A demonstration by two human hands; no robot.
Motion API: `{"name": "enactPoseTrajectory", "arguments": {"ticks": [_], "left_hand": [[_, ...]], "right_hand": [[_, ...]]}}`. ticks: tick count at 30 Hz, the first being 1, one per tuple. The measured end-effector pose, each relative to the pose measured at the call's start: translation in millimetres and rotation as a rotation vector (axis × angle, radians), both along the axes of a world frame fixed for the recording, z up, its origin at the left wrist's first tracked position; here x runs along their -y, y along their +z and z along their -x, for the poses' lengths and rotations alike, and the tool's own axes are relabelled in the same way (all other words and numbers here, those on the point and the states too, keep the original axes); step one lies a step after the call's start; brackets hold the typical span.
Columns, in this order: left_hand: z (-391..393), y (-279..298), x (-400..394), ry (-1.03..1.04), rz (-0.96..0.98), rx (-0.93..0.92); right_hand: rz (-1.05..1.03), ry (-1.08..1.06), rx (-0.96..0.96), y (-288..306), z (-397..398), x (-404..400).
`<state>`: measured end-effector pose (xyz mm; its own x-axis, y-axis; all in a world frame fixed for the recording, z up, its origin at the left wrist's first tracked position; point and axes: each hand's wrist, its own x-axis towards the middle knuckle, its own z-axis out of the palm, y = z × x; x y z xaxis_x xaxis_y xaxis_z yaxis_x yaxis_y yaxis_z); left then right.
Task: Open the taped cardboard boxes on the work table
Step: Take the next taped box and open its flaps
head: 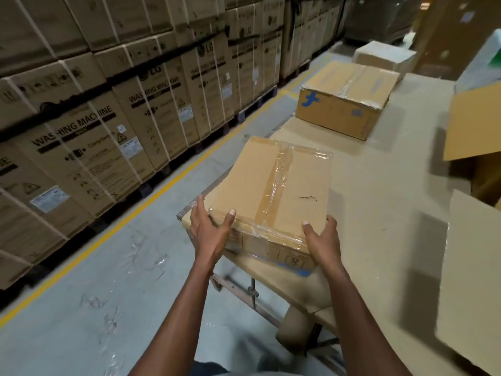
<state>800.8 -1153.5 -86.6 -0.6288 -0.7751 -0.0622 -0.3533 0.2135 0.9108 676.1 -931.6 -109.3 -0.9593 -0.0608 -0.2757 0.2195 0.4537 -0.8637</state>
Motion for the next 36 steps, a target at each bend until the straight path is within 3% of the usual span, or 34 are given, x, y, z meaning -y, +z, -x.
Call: {"name": "enactPoseTrajectory", "arguments": {"ticks": [5,10,18,25,30,33,36], "left_hand": [[35,-16,40,-0.156,-0.067,0.118],[54,-28,74,-0.220,0.001,0.257],[65,-21,104,-0.464,-0.247,0.293],[72,-41,125,-0.538,-0.245,0.185],[71,-10,109,-0.585,-0.115,0.030],[80,-3,107,-0.559,0.022,0.020],[87,-4,105,-0.590,0.027,0.031]], "right_hand": [[0.002,0.001,0.061,-5,24,4],[0.127,0.036,0.174,2,50,5],[0.251,0.151,0.325,19,63,7],[0.298,0.102,0.192,18,48,0],[0.371,-0.017,-0.009,24,44,-3],[0.290,-0.083,-0.133,30,44,2],[0.139,-0.220,-0.270,35,42,14]]}}
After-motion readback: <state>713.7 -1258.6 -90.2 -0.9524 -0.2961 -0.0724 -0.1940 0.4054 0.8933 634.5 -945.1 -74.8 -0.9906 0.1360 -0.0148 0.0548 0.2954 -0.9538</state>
